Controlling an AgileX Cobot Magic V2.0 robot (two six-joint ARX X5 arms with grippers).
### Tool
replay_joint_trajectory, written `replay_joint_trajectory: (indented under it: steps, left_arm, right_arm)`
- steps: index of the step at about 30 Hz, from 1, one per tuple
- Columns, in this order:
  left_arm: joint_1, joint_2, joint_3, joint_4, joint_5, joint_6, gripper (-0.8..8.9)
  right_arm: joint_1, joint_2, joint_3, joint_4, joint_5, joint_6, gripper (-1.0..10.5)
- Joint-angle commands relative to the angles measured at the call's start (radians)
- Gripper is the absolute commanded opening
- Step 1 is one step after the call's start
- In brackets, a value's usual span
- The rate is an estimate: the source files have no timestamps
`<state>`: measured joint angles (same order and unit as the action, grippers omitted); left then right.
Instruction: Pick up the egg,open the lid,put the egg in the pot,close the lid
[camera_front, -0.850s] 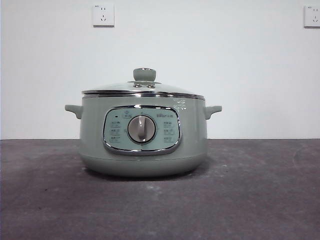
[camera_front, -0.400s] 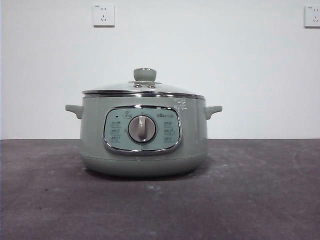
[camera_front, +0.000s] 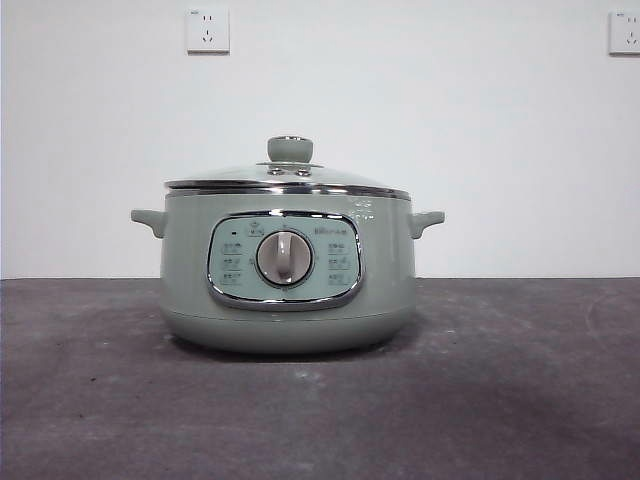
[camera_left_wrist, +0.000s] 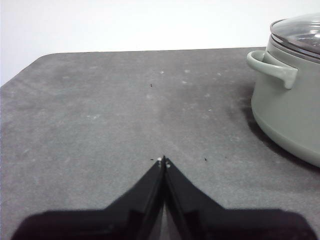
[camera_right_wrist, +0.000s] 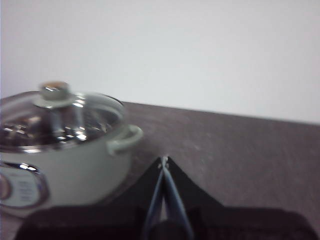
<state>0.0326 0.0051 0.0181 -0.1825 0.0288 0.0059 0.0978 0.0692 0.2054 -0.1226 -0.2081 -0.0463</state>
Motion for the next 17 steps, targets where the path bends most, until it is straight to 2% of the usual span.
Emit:
replay_joint_trajectory:
  steps: [1,9,12,17]
  left_arm:
    - [0.003,-0.002,-0.015,0.002,-0.001,-0.01,-0.03]
    - [0.003,-0.002,-0.015,0.002,-0.001,-0.01,-0.03]
    - [0.003,-0.002,-0.015,0.002,-0.001,-0.01,-0.03]
    - [0.003,-0.002,-0.015,0.002,-0.001,-0.01,-0.03]
  right_arm:
    - [0.0,-0.041,-0.079,0.036,0.008,0.056,0.0]
    - [0.0,-0.068,-0.174,0.024,0.006,0.077,0.0]
    - [0.0,-0.068,-0.198,0.024,0.006,0.105,0.0]
    - [0.001,-0.068,-0.2,-0.043,0.005,0.124,0.0]
